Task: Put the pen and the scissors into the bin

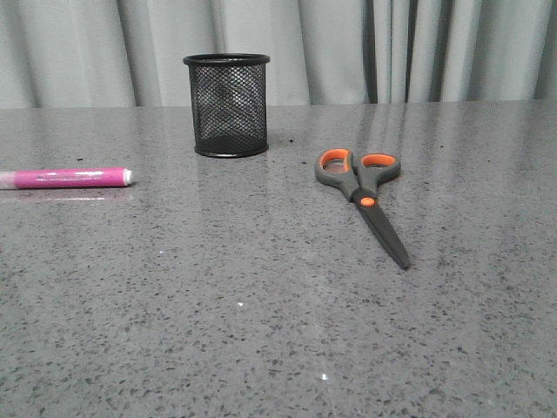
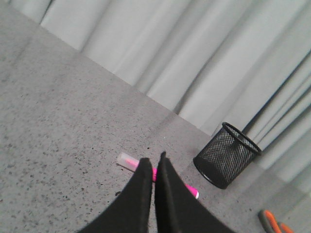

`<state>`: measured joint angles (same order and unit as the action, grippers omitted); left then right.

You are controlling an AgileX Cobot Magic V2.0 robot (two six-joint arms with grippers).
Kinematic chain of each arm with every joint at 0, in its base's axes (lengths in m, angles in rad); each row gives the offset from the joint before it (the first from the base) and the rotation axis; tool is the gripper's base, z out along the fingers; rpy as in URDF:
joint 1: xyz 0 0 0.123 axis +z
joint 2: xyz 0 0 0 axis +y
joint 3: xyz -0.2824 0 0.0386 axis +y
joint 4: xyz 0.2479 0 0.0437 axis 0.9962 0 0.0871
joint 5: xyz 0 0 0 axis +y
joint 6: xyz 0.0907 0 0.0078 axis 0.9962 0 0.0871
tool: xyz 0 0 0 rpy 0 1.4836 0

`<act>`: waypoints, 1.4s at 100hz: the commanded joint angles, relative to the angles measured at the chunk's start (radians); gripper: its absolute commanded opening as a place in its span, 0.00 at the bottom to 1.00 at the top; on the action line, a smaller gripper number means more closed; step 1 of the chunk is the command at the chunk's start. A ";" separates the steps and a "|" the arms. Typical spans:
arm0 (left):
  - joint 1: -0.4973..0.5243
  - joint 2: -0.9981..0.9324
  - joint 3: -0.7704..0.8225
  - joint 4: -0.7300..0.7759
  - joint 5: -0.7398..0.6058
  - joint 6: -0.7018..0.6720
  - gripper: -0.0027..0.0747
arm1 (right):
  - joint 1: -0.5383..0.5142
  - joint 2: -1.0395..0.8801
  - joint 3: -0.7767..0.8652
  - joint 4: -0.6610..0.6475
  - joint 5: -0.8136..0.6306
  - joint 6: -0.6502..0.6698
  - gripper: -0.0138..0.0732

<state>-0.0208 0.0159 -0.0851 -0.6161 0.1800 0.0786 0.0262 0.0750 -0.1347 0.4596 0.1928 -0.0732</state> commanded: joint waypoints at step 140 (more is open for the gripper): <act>-0.002 1.110 -0.848 0.006 0.650 0.990 0.53 | 0.002 0.757 -0.573 -0.137 0.283 -0.119 0.66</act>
<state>-0.0208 1.0496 -0.8327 -0.5648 0.7576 0.9111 0.0262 0.8319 -0.6710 0.3208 0.5260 -0.1810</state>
